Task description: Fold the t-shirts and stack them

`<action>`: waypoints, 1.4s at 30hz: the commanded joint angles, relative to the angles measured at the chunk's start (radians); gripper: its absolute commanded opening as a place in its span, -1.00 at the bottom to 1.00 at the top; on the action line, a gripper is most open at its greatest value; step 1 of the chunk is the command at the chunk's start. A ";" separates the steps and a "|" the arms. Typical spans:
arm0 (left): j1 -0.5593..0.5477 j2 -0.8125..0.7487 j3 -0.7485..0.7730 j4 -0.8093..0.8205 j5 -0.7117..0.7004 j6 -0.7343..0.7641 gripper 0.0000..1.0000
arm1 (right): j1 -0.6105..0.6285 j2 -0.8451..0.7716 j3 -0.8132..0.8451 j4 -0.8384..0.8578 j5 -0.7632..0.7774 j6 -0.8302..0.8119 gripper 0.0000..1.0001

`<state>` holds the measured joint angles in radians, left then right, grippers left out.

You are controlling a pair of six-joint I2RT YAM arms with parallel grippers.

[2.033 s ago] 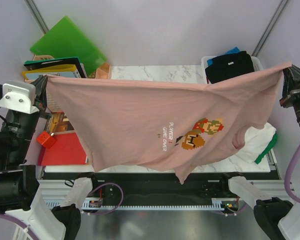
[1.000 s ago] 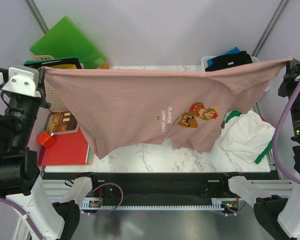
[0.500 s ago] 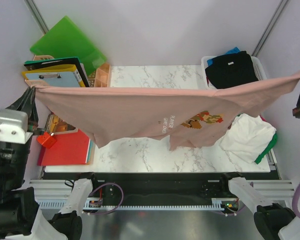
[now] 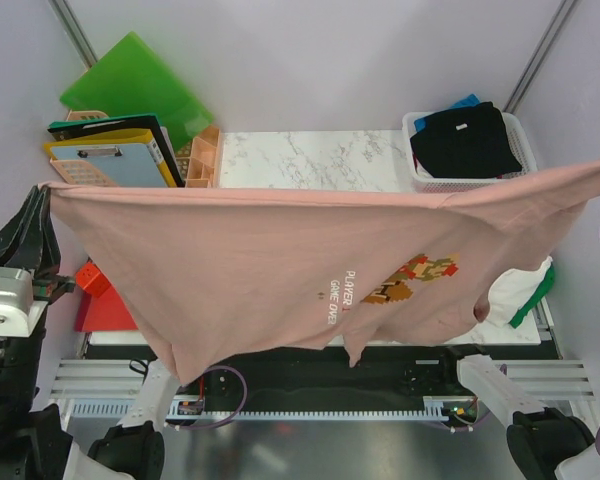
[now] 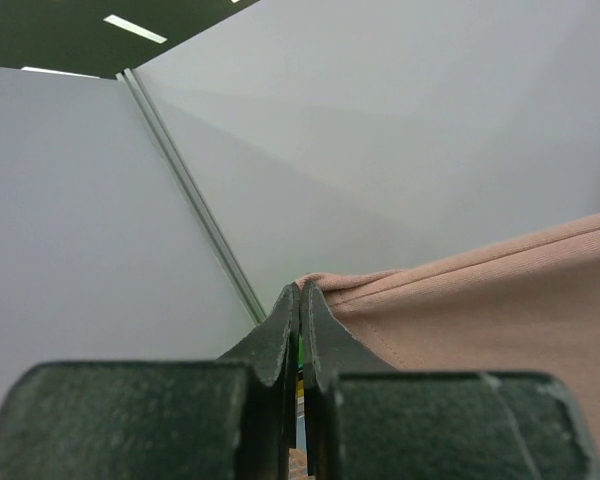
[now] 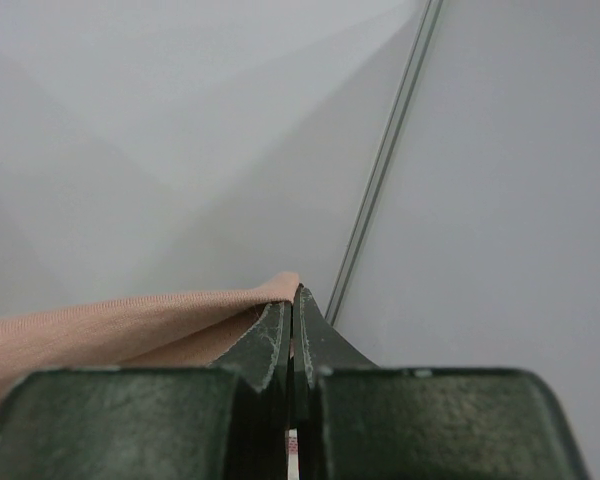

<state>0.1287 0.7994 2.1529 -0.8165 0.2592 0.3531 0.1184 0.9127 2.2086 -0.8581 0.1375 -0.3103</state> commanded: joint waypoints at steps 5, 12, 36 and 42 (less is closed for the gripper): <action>0.005 0.012 -0.027 0.004 -0.047 -0.017 -0.96 | -0.006 0.003 -0.023 0.022 0.033 -0.010 -1.00; 0.005 -0.077 -0.266 0.019 -0.084 0.018 -0.96 | -0.008 -0.069 -0.379 0.071 -0.036 0.037 -1.00; 0.005 -0.336 -1.130 0.103 -0.014 -0.031 -0.96 | -0.006 -0.236 -1.086 0.160 -0.085 0.093 -1.00; 0.005 -0.195 -1.197 0.229 0.058 -0.052 -0.95 | -0.006 -0.151 -1.185 0.278 -0.119 0.094 -1.00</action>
<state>0.1287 0.5331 0.9707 -0.7143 0.2718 0.3344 0.1150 0.7143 1.0447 -0.6964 0.0372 -0.2302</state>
